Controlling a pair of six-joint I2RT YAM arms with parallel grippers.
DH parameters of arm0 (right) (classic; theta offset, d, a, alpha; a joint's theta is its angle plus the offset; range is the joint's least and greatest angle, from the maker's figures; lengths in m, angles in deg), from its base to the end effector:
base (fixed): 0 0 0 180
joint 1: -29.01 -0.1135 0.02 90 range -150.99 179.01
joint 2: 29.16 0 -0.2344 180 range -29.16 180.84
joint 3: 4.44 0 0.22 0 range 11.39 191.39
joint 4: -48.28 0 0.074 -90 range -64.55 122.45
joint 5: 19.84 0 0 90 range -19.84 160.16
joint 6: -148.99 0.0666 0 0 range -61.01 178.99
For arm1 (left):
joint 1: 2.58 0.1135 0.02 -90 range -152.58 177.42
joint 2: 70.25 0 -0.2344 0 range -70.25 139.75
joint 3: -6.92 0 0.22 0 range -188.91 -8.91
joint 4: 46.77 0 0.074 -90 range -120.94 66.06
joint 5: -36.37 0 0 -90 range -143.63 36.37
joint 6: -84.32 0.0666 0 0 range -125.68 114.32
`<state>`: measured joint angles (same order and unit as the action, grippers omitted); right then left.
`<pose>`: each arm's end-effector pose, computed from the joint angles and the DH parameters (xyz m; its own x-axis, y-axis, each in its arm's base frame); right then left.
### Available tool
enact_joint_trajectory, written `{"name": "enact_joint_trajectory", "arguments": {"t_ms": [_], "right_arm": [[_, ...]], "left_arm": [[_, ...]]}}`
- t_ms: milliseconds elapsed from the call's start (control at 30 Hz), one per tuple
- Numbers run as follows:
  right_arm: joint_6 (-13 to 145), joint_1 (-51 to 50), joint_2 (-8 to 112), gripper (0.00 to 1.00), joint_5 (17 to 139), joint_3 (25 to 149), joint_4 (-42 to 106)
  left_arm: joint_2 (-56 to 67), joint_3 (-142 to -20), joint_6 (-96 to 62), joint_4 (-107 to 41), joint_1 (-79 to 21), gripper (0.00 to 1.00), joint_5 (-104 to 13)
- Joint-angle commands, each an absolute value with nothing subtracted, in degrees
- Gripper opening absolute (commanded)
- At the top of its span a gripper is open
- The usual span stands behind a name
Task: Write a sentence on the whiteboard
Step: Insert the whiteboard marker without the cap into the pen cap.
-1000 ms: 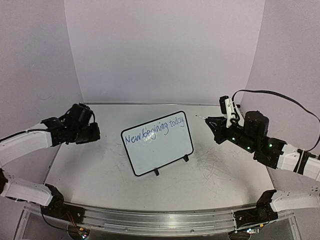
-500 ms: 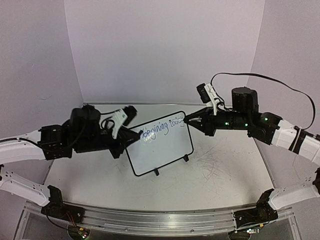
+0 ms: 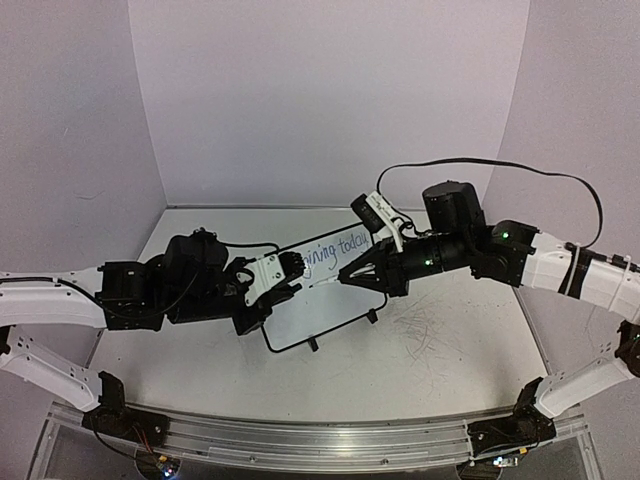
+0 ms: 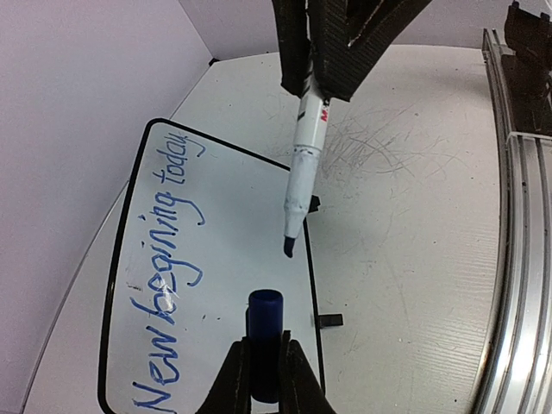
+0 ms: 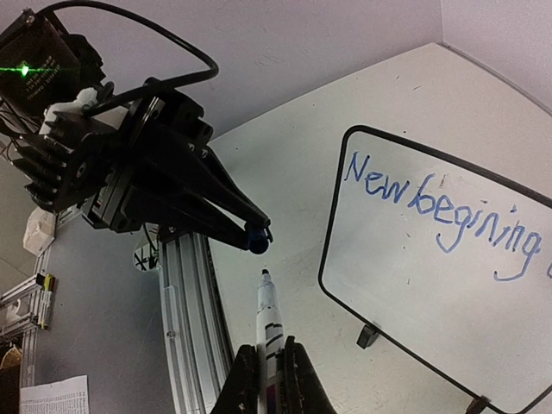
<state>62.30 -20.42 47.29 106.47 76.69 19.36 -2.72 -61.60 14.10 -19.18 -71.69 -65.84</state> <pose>0.1657 0.2541 0.3069 -0.3222 -0.3048 -0.8963 -0.9463 0.1318 0.2954 0.1111 -0.2517 0.2716 0.1360 0.5714 -0.8094 0.8498 0.3526 0.3917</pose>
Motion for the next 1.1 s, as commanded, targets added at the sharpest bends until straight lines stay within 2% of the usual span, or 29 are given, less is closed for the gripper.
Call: {"name": "enact_joint_trajectory", "arguments": {"t_ms": [0,1067], "right_arm": [[62.77,-20.62,47.56,0.00,107.97,79.85,19.75],[62.60,-22.66,54.30,0.00,109.70,82.56,20.15]], "left_arm": [[-3.00,-61.65,16.24,-21.59,-72.15,0.00,-66.76],[-1.94,-62.41,16.32,-21.61,-73.03,0.00,-66.86]]}}
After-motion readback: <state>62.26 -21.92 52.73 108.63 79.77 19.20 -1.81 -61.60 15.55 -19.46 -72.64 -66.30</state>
